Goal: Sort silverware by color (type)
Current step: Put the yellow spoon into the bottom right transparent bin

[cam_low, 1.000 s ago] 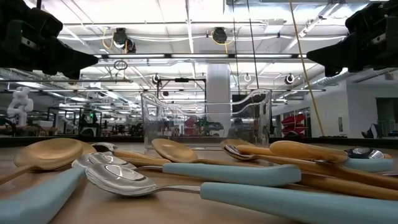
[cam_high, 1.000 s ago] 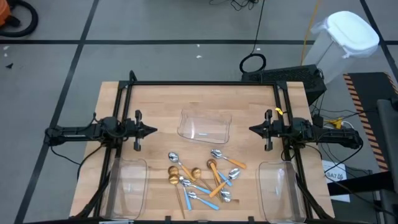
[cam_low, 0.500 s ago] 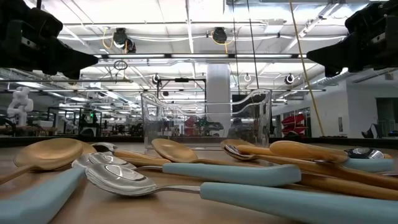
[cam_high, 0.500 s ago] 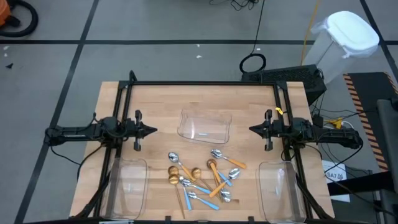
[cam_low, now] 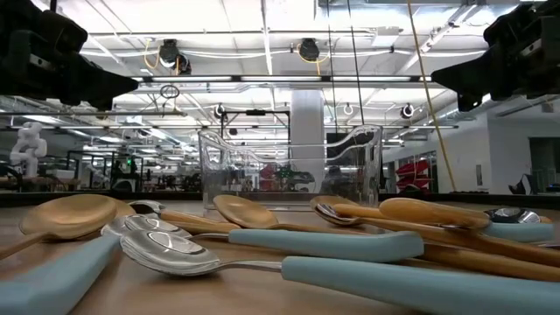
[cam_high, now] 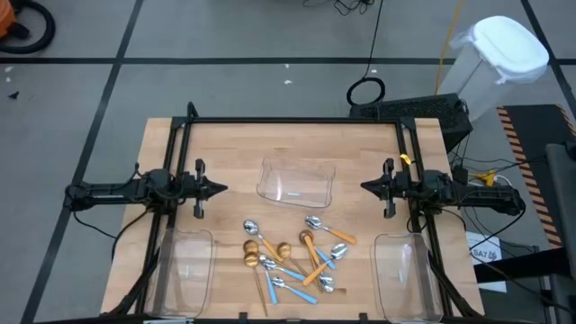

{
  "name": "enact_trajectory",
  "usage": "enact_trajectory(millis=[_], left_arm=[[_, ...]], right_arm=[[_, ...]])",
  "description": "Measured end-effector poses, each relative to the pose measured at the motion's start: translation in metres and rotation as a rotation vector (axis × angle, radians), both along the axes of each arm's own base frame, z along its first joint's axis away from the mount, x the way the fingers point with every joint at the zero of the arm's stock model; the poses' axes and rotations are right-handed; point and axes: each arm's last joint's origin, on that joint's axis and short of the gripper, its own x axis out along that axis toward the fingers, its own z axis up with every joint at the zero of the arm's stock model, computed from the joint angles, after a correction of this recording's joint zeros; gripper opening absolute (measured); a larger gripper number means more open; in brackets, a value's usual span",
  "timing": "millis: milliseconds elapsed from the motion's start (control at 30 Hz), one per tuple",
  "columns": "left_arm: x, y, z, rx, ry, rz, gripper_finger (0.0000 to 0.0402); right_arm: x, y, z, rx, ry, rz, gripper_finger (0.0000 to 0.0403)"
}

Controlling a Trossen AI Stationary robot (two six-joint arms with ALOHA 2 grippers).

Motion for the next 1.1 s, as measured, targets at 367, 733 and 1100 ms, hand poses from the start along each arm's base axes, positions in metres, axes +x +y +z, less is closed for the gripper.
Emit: enact_trajectory(millis=[367,733,1100], left_arm=[[0.0,0.0,0.0,-0.026,-0.002,0.002,0.0003],[0.0,0.0,0.0,-0.069,-0.004,0.003,0.0003],[0.0,0.0,0.0,-0.068,-0.004,0.003,0.0003]], right_arm=[[-0.001,0.0,0.01,-0.037,-0.015,0.0,0.0006],[-0.004,0.0,0.084,-0.045,0.063,0.001,0.0006],[0.013,0.0,0.159,0.066,0.293,-0.004,0.0006]])
